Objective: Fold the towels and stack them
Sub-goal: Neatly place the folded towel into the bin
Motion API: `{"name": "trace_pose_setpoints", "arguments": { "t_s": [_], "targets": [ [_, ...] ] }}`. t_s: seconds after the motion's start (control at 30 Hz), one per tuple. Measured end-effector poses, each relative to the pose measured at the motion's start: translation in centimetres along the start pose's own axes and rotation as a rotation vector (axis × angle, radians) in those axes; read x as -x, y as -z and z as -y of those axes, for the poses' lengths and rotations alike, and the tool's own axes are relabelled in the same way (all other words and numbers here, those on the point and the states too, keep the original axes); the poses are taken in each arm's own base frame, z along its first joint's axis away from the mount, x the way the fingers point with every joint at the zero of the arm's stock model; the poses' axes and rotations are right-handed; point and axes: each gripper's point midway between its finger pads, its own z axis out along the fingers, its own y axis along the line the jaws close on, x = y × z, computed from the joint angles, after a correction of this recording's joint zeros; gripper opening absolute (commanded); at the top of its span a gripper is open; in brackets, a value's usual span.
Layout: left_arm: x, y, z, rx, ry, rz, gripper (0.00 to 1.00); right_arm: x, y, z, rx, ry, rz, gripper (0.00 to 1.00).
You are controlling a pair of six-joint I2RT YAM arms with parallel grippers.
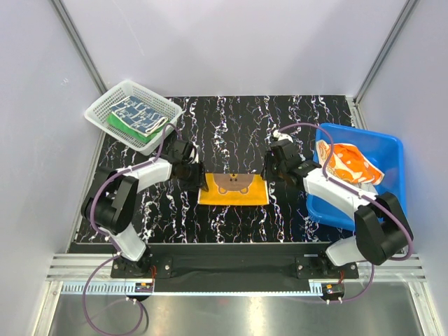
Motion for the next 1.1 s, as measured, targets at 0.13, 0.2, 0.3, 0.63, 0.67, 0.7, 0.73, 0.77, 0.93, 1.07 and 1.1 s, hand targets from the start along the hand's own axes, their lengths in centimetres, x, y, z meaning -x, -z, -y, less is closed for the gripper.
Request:
{"name": "trace_pose_setpoints", "arguments": {
  "t_s": [0.13,0.2,0.3,0.63,0.67,0.7,0.73,0.77,0.93,1.07,1.1],
  "targets": [
    [0.1,-0.2,0.1,-0.008,0.008,-0.005,0.42,0.0,0.3,0.0,0.004,-0.001,0.006,0.41],
    [0.1,-0.3,0.2,-0.011,0.01,-0.008,0.37,0.4,0.6,-0.1,0.01,-0.002,0.018,0.43],
    [0.0,-0.5,0.2,-0.013,0.016,-0.013,0.29,0.9,1.2,-0.4,0.023,-0.005,0.039,0.44],
    [-0.1,-0.5,0.4,-0.025,-0.003,-0.032,0.0,2.4,3.3,-1.3,0.073,-0.021,0.1,1.0],
    [-0.1,-0.4,0.2,-0.007,-0.013,-0.034,0.0,2.6,3.5,-1.4,0.077,-0.022,0.108,1.0],
    [0.0,-0.2,-0.1,0.015,-0.026,-0.036,0.0,2.8,3.8,-1.5,0.082,-0.023,0.117,1.0],
    [0.2,0.2,-0.4,0.045,-0.044,-0.038,0.0,3.0,4.0,-1.5,0.086,-0.024,0.125,1.0],
    [0.5,0.5,-0.6,0.07,-0.061,-0.032,0.0,3.2,4.3,-1.6,0.09,-0.025,0.133,1.0],
    [3.7,3.5,-0.9,0.172,-0.145,0.042,0.0,4.1,5.4,-1.7,0.098,-0.027,0.175,1.0],
    [6.9,5.9,-1.0,0.253,-0.216,0.119,0.0,4.3,5.5,-1.6,0.09,-0.021,0.186,1.0],
    [7.4,6.3,-1.1,0.27,-0.228,0.129,0.0,4.4,5.5,-1.4,0.083,-0.019,0.19,1.0]
  ]
}}
